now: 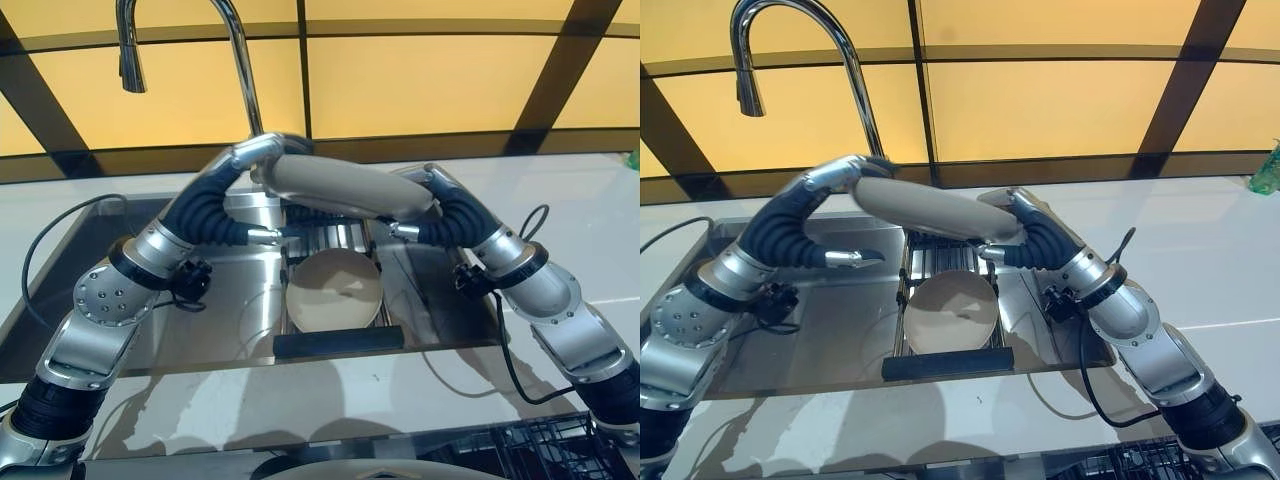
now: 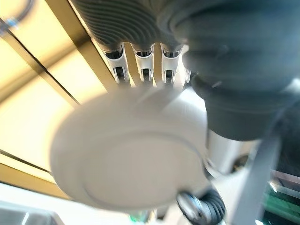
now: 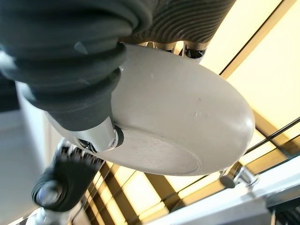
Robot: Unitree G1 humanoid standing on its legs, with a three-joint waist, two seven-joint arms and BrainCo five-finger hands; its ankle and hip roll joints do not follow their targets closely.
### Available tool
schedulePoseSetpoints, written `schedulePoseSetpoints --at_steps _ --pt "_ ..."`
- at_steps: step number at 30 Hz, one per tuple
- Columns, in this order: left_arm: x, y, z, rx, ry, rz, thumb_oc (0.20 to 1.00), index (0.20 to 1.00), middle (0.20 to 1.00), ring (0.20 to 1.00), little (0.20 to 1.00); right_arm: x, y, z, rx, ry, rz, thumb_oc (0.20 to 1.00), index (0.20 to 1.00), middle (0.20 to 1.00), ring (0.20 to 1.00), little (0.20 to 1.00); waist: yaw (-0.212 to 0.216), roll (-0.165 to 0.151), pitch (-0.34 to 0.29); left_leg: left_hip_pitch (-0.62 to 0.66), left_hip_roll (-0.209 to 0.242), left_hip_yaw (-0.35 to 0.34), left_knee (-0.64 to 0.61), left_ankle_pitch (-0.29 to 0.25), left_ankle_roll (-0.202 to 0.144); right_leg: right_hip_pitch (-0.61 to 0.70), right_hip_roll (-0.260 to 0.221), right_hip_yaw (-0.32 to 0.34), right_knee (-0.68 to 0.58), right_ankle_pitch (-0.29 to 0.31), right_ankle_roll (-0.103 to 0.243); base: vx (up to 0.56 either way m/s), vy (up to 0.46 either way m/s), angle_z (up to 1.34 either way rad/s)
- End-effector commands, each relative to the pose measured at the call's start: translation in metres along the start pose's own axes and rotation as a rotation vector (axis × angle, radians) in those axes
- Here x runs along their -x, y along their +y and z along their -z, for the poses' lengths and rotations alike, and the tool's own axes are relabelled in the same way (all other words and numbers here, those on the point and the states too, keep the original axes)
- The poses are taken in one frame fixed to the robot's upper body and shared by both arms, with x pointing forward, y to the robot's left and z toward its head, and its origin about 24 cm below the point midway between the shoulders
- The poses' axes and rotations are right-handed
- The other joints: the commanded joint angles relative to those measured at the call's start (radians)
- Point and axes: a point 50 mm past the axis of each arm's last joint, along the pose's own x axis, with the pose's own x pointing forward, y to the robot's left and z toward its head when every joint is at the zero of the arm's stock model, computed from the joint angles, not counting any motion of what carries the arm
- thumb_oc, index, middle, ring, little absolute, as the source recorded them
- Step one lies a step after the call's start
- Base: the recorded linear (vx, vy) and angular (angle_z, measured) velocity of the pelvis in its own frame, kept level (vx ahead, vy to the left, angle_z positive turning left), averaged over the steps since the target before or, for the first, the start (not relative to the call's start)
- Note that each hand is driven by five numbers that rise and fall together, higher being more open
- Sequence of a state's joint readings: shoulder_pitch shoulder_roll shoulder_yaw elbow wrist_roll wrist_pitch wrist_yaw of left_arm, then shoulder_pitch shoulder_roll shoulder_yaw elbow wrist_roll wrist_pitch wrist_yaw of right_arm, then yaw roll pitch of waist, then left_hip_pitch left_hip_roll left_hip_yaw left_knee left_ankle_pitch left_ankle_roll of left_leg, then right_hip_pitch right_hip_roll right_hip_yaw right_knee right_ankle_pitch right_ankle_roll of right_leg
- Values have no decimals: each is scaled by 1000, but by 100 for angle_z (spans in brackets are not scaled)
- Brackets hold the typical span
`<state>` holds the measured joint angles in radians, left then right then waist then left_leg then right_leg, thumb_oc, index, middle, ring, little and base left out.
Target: Pick up plates and place into dishwasher.
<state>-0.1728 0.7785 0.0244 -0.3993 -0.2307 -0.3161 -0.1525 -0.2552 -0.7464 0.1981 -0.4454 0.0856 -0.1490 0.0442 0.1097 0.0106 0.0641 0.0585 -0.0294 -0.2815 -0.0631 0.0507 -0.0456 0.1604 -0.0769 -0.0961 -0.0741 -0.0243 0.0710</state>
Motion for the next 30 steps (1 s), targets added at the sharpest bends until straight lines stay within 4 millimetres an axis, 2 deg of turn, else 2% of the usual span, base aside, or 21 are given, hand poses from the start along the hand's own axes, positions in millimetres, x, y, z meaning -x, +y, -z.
schedulePoseSetpoints --at_steps 1,7,14,16,22,30 --pt "25 32 16 18 94 -296 1000 1000 1000 1000 1000 4 -23 -5 54 -40 167 200 200 200 200 200 -12 -16 -77 -10 -17 81 -3 0 34 -81 41 68 122 -27 -5 0 0 0" --pt "39 47 20 18 128 -465 1000 1000 1000 1000 1000 16 -38 2 127 26 243 200 200 200 200 200 -40 -17 -78 -11 -11 102 -2 -3 31 -91 44 91 123 -25 -9 -7 -2 -8" --pt "41 50 23 -6 159 -489 1000 1000 1000 1000 1000 29 -57 9 236 108 303 200 200 200 200 200 -83 -16 -78 -2 -5 131 2 -15 30 -99 46 130 124 -18 -6 29 37 -21" --pt "43 50 25 -32 183 -497 1000 1000 1000 1000 1000 35 -64 11 212 134 330 200 200 200 200 200 -93 -16 -76 2 -3 141 2 -19 32 -102 47 141 127 -18 -4 61 41 -31" --pt "68 60 39 -12 316 -591 1000 1000 1000 1000 1000 72 -89 26 334 321 462 200 200 200 200 200 -150 -19 -64 18 4 188 5 -37 42 -121 49 190 144 -13 5 53 30 -37" --pt "107 78 66 -83 587 -722 1000 1000 1000 1000 1000 128 -114 32 474 554 566 200 200 200 200 200 -233 -22 -39 39 10 263 6 -55 51 -150 44 250 158 10 29 27 10 -35"
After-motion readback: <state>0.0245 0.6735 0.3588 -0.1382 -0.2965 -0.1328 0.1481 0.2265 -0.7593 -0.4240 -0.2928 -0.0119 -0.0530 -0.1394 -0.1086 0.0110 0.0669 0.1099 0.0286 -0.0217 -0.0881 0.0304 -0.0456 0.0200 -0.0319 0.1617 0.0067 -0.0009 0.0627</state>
